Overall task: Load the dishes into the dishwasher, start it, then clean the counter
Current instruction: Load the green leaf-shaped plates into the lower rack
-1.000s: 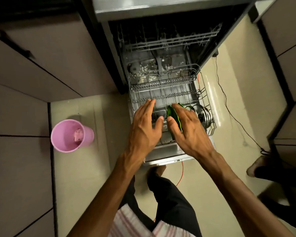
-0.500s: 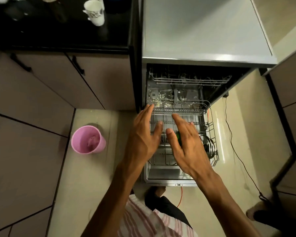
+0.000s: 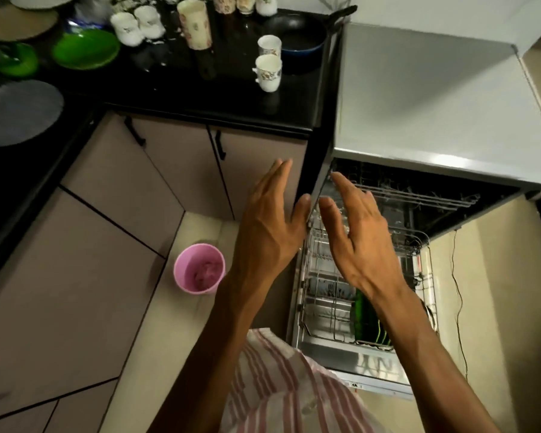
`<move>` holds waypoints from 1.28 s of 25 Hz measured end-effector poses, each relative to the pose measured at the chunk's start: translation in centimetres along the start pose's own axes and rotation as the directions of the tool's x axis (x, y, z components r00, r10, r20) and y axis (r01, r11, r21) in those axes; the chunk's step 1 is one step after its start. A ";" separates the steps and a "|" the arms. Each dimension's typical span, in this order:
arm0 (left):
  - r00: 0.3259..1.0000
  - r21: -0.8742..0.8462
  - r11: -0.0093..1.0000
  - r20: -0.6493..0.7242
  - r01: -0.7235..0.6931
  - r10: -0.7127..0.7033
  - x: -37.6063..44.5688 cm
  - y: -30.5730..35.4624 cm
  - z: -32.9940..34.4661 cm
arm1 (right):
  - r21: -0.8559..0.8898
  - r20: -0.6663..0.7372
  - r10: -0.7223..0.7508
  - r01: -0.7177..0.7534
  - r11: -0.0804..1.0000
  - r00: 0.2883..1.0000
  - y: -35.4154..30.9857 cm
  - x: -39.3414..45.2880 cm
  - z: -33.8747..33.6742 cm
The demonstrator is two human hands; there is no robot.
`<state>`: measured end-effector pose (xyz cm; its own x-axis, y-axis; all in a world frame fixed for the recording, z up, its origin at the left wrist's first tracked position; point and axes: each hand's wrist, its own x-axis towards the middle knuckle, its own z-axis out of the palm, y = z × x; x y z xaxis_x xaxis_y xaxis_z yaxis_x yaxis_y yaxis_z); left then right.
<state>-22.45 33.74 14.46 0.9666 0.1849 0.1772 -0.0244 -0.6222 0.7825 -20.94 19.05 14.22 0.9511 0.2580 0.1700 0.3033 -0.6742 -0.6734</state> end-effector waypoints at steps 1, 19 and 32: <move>1.000 -0.004 1.000 -0.013 0.006 -0.006 0.4 -0.5 -1.0 | 0.000 0.004 -0.016 0.016 1.000 1.000 -0.9 0.7 0.5; 0.965 -0.001 0.973 -0.127 0.231 -0.230 3.9 -9.5 -13.2 | 0.123 0.125 -0.209 0.194 0.973 0.970 -11.7 10.0 11.3; 0.922 -0.034 0.960 -0.271 0.278 -0.277 15.4 -11.7 -13.2 | 0.128 0.242 -0.329 0.306 0.943 0.913 -9.8 23.3 14.1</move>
<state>-10.64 53.94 15.91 0.8286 0.5492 0.1087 0.2367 -0.5197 0.8209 -2.56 41.49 14.64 0.7541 0.6248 0.2025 0.5695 -0.4683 -0.6755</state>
